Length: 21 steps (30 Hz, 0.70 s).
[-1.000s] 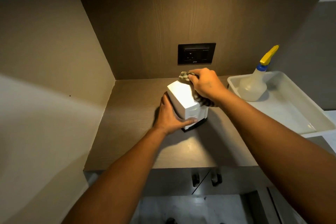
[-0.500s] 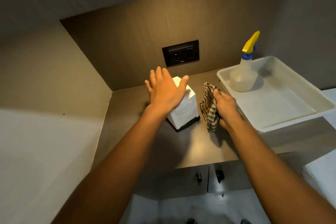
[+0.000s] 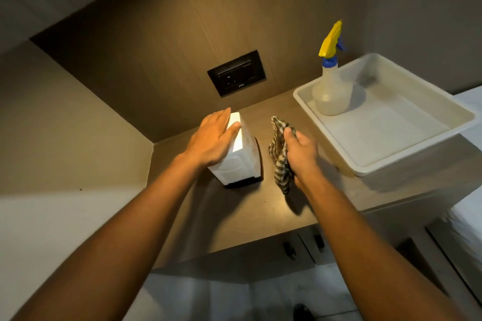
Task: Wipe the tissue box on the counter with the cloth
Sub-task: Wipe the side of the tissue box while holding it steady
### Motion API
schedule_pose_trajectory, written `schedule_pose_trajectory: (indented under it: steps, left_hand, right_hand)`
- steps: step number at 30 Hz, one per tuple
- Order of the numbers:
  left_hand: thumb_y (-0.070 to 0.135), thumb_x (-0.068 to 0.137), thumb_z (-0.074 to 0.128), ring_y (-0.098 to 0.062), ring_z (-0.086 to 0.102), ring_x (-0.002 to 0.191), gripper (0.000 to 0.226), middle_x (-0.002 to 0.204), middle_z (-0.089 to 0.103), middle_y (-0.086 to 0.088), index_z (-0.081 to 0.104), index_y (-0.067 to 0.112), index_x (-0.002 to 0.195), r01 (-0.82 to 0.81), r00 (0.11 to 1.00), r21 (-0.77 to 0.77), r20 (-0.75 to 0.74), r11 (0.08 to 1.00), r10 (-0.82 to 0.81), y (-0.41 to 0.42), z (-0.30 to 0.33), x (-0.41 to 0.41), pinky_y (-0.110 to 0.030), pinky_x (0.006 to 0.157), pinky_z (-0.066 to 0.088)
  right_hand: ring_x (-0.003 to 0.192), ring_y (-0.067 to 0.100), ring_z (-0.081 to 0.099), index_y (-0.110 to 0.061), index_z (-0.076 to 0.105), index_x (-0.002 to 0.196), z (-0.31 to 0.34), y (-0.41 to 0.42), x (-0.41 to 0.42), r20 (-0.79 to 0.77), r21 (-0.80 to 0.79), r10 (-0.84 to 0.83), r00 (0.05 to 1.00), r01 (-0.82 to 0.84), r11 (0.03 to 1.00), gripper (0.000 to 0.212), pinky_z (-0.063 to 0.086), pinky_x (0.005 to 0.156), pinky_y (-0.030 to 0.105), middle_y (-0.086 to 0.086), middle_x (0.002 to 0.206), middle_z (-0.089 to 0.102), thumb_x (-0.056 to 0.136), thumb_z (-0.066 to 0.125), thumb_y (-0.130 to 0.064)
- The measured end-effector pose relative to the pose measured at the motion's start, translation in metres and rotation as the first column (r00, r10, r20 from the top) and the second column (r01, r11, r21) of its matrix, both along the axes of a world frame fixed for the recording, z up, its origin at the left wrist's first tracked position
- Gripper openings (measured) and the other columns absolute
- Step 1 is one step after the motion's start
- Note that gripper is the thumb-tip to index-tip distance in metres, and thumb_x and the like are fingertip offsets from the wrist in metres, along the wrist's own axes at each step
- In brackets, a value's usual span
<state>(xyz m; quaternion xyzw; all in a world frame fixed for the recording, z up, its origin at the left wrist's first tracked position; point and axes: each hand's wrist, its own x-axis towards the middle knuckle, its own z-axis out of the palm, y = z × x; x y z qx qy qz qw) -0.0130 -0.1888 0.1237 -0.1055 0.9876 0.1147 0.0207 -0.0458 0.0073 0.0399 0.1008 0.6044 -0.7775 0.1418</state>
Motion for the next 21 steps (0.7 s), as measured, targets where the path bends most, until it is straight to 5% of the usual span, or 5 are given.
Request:
schedule_pose_trajectory:
  steps: [6, 9, 12, 18, 21]
  left_hand:
    - [0.050, 0.109, 0.016, -0.014, -0.013, 0.156, 0.063, 0.172, 0.000, 0.003, 0.003, 0.020, 0.163, 0.092, 0.996, -0.017, 0.011, 0.996, -0.092, -0.010, -0.002, 0.004, -0.041, 0.121, -0.014]
    - [0.048, 0.109, 0.015, -0.017, -0.019, 0.155, 0.064, 0.172, -0.004, -0.001, 0.001, 0.016, 0.163, 0.116, 0.993, -0.039, 0.016, 0.993, -0.115, -0.010, -0.002, 0.004, -0.042, 0.121, -0.019]
    - [0.049, 0.108, 0.014, -0.018, -0.018, 0.155, 0.066, 0.172, -0.004, -0.003, 0.002, 0.015, 0.163, 0.128, 0.992, -0.039, 0.017, 0.991, -0.127, -0.011, -0.002, 0.004, -0.041, 0.121, -0.018]
    - [0.049, 0.106, 0.013, -0.019, -0.015, 0.156, 0.068, 0.172, -0.002, -0.003, 0.004, 0.014, 0.163, 0.135, 0.991, -0.050, 0.005, 0.990, -0.135, -0.012, -0.004, -0.002, -0.041, 0.122, -0.016]
    - [0.051, 0.103, 0.011, -0.019, -0.013, 0.157, 0.071, 0.173, -0.001, -0.003, 0.005, 0.014, 0.163, 0.141, 0.990, -0.052, -0.006, 0.989, -0.142, -0.013, -0.006, -0.004, -0.039, 0.121, -0.015]
  right_hand:
    - [0.080, 0.002, 0.068, -0.030, 0.072, 0.099, 0.005, -0.044, 0.026, -0.123, -0.014, -0.082, 0.989, 0.081, 0.997, 0.031, 0.054, 0.060, 0.016, -0.016, 0.083, 0.073, 0.091, 0.050, -0.049]
    - [0.104, 0.000, 0.063, -0.031, 0.062, 0.125, 0.013, -0.068, 0.022, -0.223, -0.081, -0.093, 0.970, 0.076, 0.994, 0.042, 0.052, 0.087, 0.023, -0.014, 0.113, 0.070, 0.090, 0.049, -0.050]
    - [0.113, 0.007, 0.060, -0.030, 0.060, 0.128, 0.014, -0.083, 0.007, -0.251, -0.083, -0.022, 0.968, 0.001, 0.997, 0.043, 0.049, 0.098, 0.034, -0.010, 0.123, 0.067, 0.091, 0.051, -0.048]
    - [0.096, 0.013, 0.062, -0.028, 0.068, 0.112, -0.009, -0.077, 0.009, -0.066, 0.005, 0.030, 0.997, -0.030, 1.000, 0.042, 0.054, 0.089, 0.044, -0.004, 0.100, 0.068, 0.091, 0.046, -0.056]
    - [0.102, 0.013, 0.062, -0.030, 0.065, 0.121, -0.013, -0.081, 0.029, -0.093, -0.050, -0.045, 0.995, 0.041, 0.998, 0.049, 0.054, 0.089, 0.042, -0.005, 0.110, 0.068, 0.087, 0.046, -0.060]
